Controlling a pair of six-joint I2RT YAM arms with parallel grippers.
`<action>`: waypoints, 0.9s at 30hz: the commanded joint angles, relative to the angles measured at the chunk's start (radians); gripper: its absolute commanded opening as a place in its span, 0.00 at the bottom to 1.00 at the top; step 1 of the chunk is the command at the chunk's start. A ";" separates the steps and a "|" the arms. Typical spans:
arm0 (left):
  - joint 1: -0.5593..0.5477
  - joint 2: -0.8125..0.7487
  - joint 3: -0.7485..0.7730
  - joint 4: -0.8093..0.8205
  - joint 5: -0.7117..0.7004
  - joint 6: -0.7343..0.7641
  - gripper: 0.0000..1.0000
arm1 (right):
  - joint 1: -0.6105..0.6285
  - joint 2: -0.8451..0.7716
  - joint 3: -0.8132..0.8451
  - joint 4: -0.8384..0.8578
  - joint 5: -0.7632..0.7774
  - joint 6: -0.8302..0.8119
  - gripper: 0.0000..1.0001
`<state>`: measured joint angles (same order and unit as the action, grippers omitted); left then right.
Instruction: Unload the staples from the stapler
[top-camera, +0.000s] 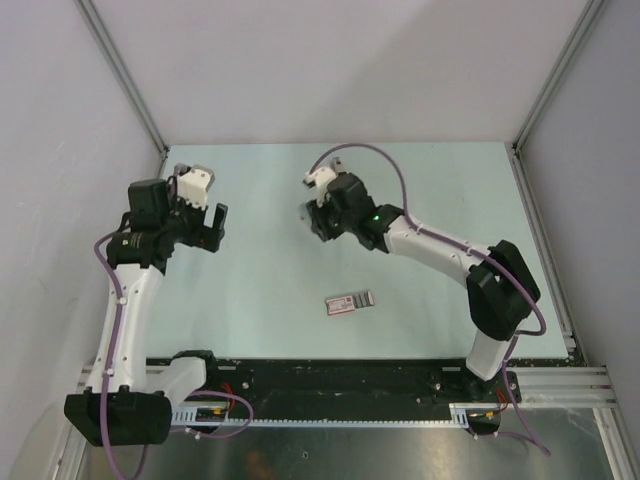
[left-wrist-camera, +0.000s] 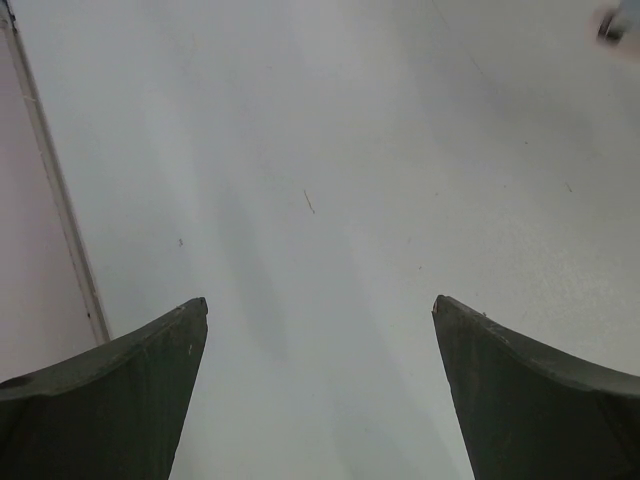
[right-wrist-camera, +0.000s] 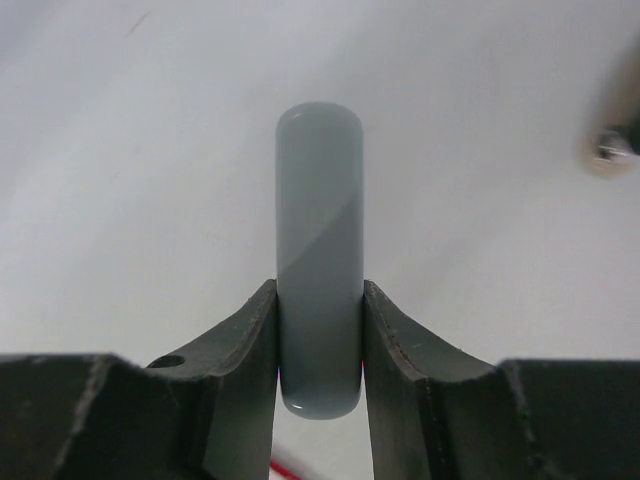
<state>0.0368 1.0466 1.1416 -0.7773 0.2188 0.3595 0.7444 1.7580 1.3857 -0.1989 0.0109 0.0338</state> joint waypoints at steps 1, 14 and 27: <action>0.036 -0.038 0.043 -0.041 0.058 -0.012 1.00 | 0.074 0.029 -0.014 0.021 -0.165 -0.114 0.15; 0.099 -0.045 0.073 -0.080 0.127 -0.042 0.99 | 0.295 0.199 -0.013 0.045 -0.176 -0.349 0.19; 0.099 -0.055 0.081 -0.093 0.127 -0.039 0.99 | 0.337 0.274 -0.014 0.043 -0.120 -0.315 0.44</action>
<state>0.1268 1.0187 1.1820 -0.8589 0.3183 0.3290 1.0721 2.0113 1.3670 -0.1879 -0.1570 -0.3012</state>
